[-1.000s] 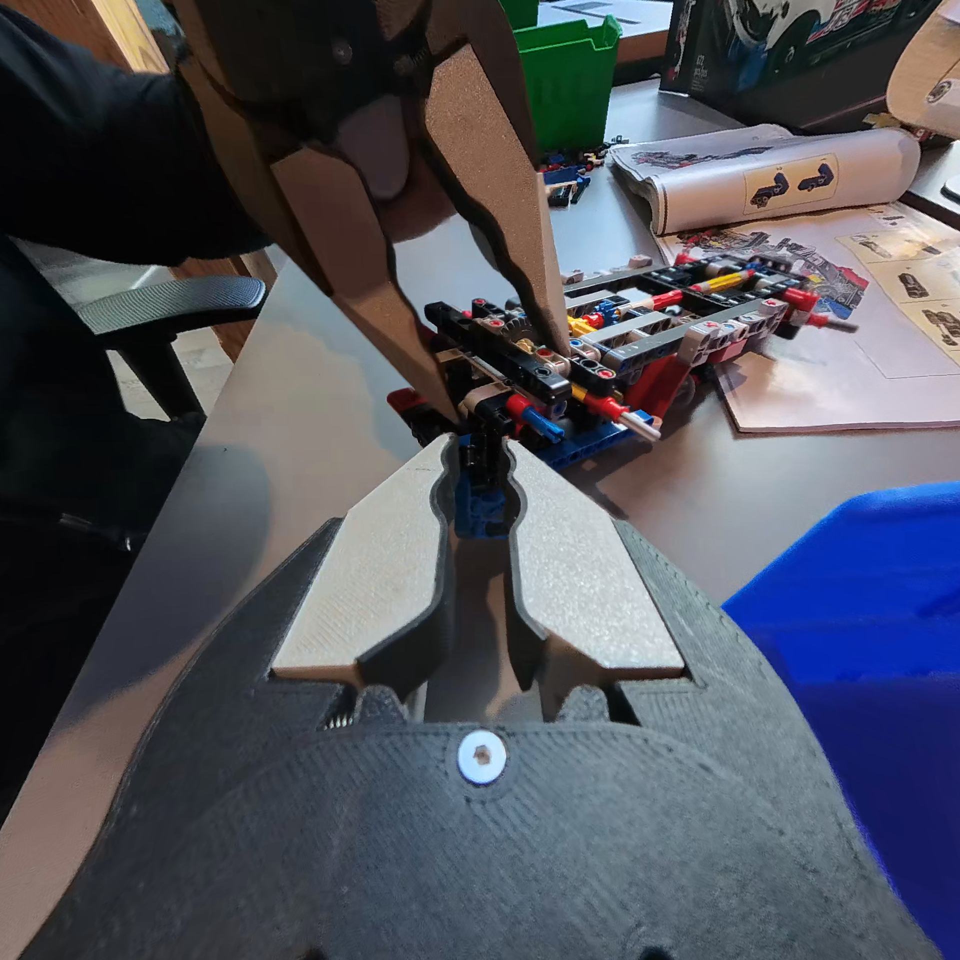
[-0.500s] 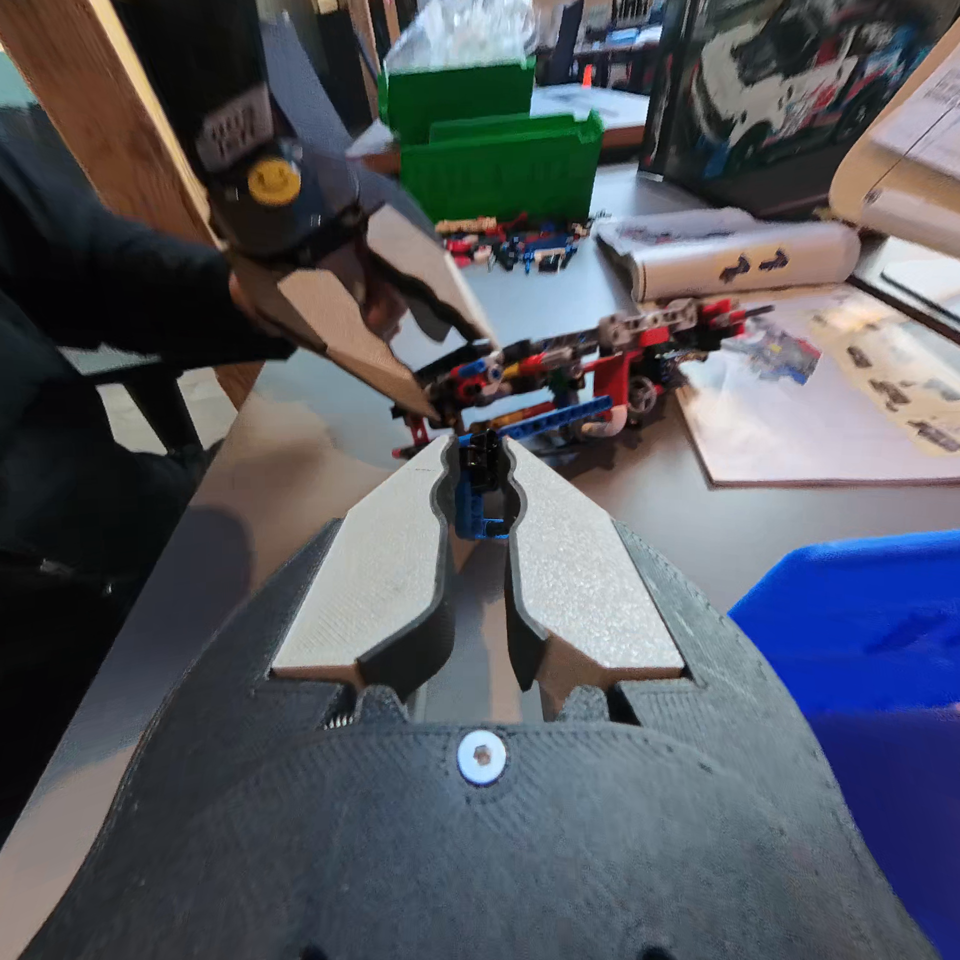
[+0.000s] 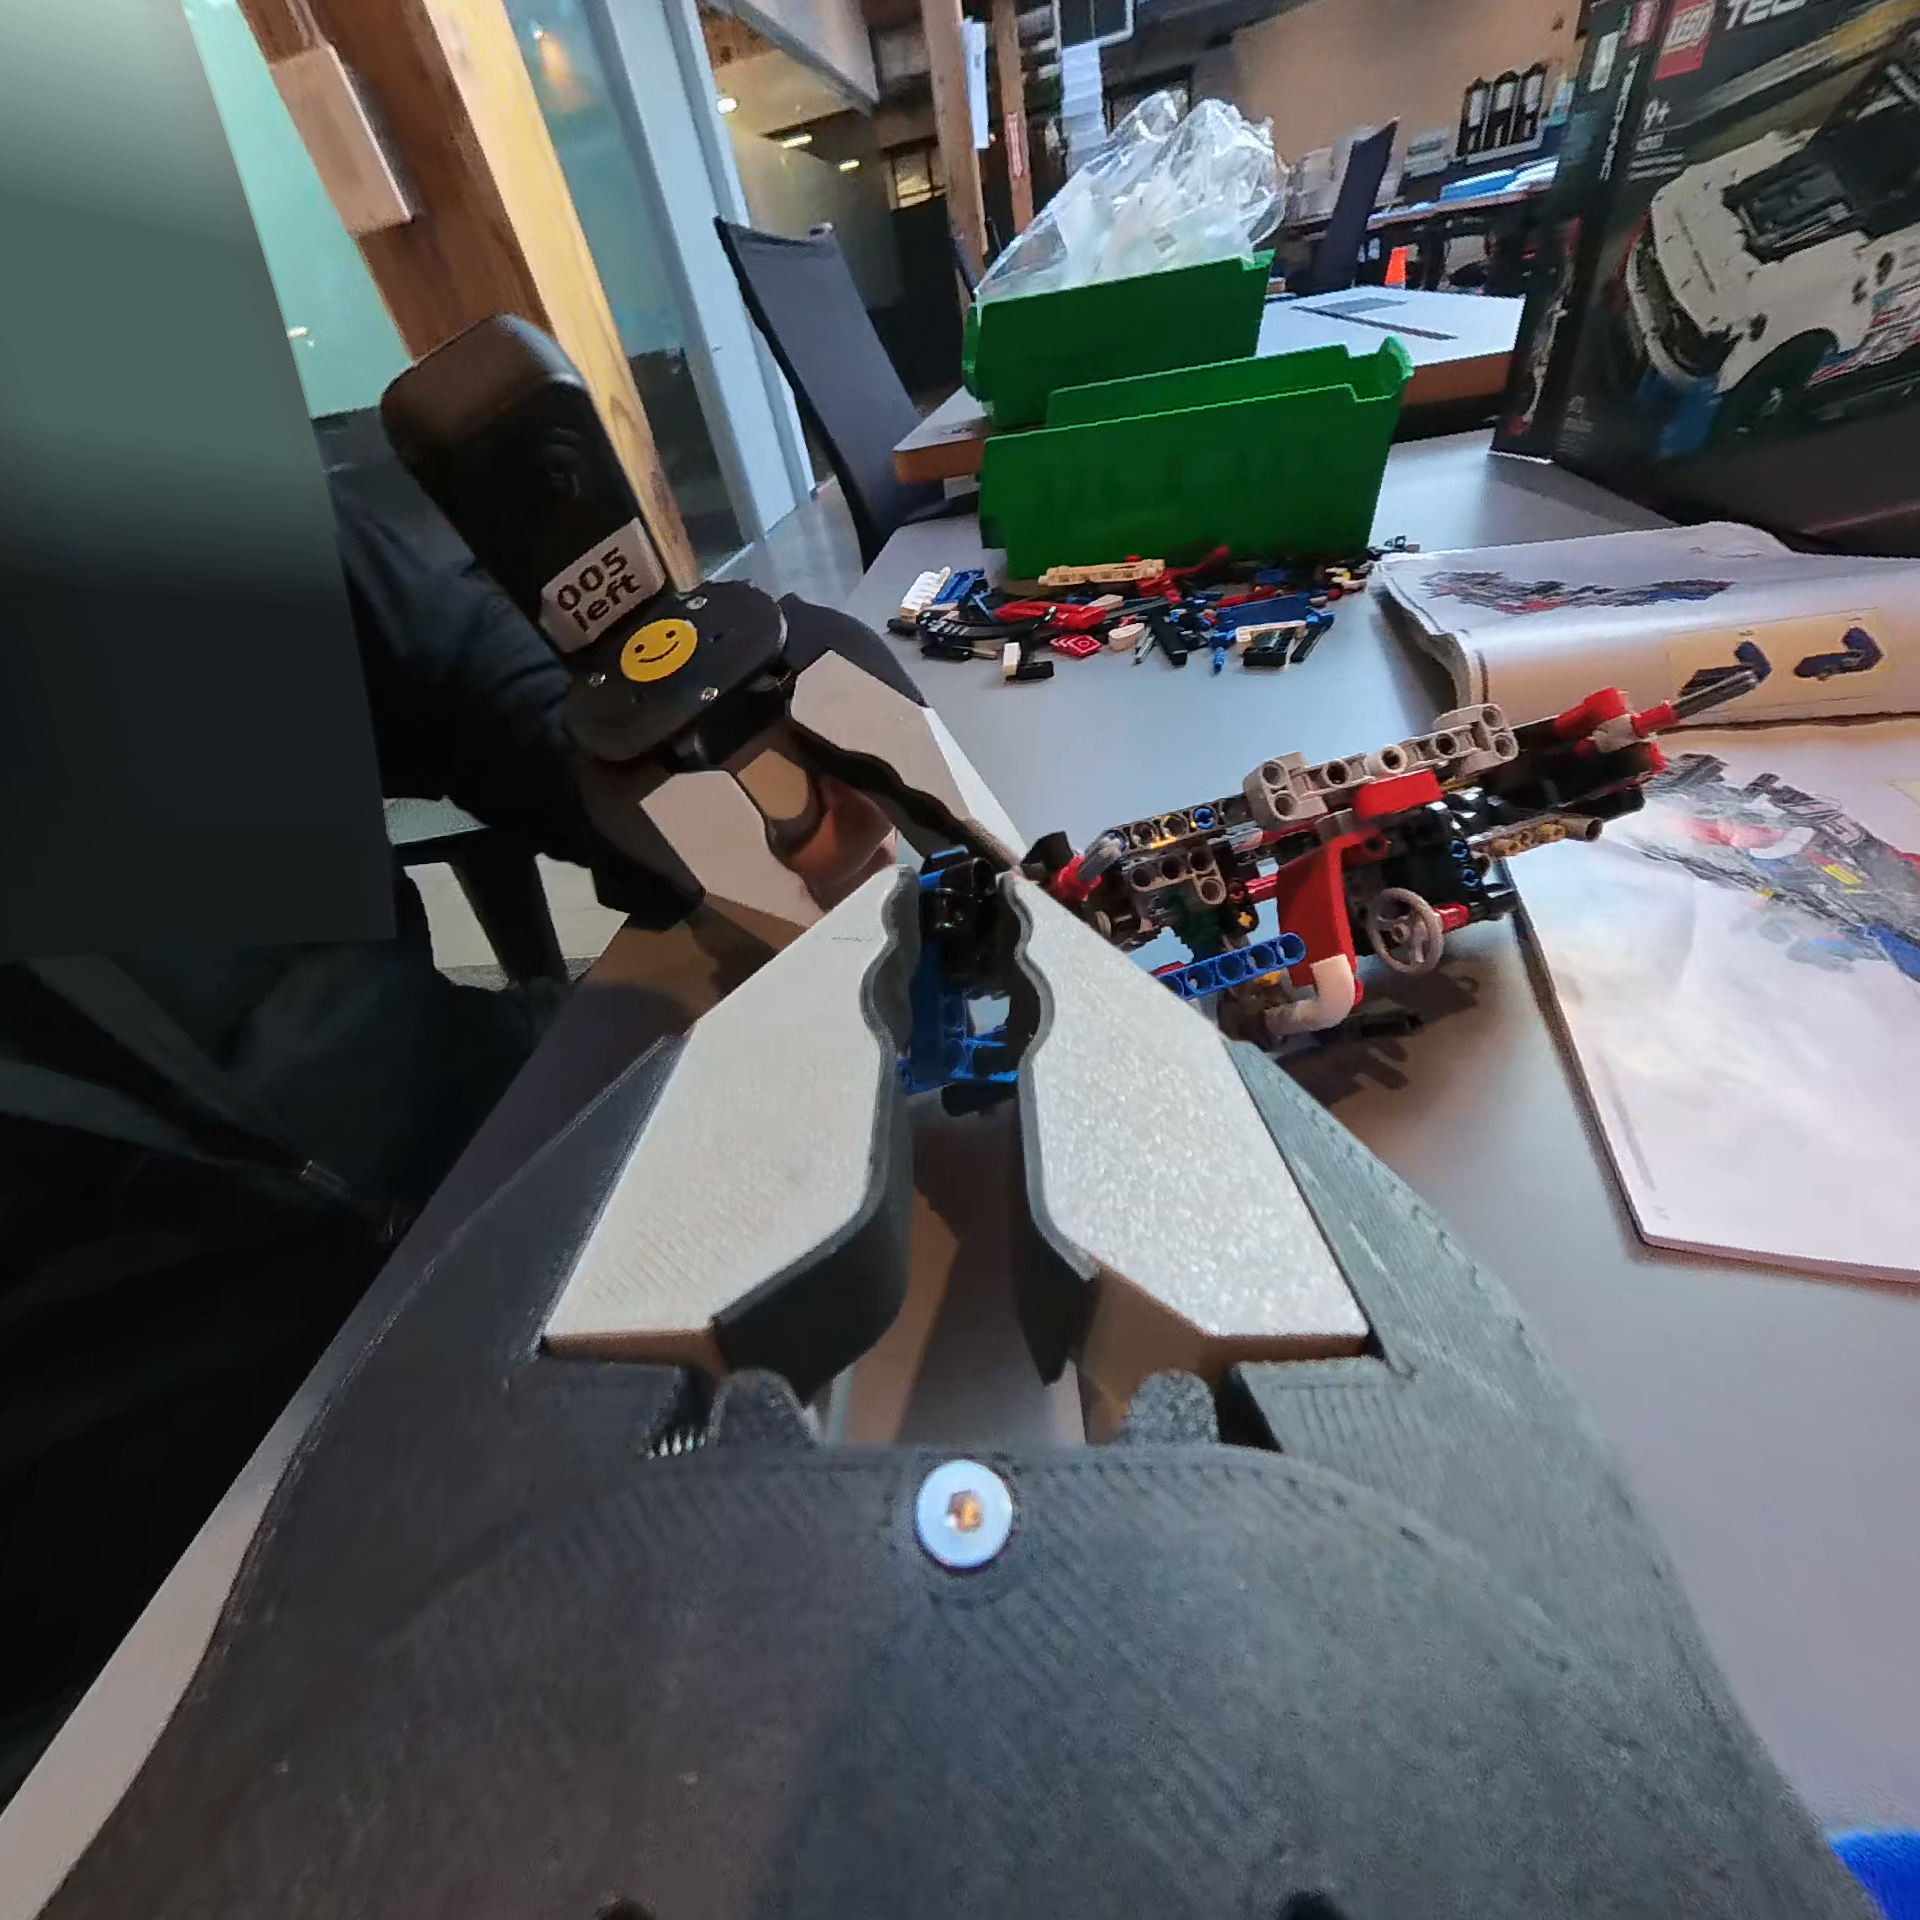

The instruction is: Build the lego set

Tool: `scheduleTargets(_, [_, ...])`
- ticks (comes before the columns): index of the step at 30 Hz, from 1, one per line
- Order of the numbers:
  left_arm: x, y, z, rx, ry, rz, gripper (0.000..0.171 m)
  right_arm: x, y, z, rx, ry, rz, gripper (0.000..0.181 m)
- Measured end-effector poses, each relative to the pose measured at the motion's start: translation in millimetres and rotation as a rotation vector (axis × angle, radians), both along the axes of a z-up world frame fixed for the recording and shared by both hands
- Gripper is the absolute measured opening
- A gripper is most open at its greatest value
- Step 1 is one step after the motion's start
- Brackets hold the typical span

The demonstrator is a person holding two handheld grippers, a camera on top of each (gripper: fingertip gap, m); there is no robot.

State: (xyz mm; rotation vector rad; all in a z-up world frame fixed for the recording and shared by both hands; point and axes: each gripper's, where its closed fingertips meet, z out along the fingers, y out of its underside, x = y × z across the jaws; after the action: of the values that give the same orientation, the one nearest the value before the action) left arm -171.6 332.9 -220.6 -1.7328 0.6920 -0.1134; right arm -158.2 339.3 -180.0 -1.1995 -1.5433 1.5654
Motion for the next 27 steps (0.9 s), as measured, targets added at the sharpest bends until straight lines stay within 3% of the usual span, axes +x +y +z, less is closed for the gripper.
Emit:
scheduleTargets(8, [0.6,-1.0,-0.8,0.005,0.013,0.002,0.037,-3.3,2.2,-5.6,-0.022,-0.032,-0.031,0.011])
scheduleTargets(12, [0.2,-0.6,-0.5,0.006,0.008,0.002,0.037,11.8,22.2,-4.3,0.098,-0.07,-0.146,0.011])
scheduleTargets(14, [0.1,-0.6,-0.5,0.004,0.006,0.0,0.037,27.5,33.9,-20.6,0.23,-0.163,-0.229,0.011])
scheduleTargets(20, [-1.0,-0.7,-0.6,0.01,0.016,-0.043,0.037,45.0,20.8,-99.6,0.37,-0.508,-0.216,0.011])
scheduleTargets(23, [-1.1,-0.8,-0.5,0.013,0.019,-0.053,0.037,46.8,20.4,-110.4,0.439,-0.549,-0.221,0.01])
scheduleTargets(27, [-0.2,-0.8,-0.6,0.011,0.017,-0.067,0.037,48.1,15.7,-103.2,0.381,-0.518,-0.212,0.028])
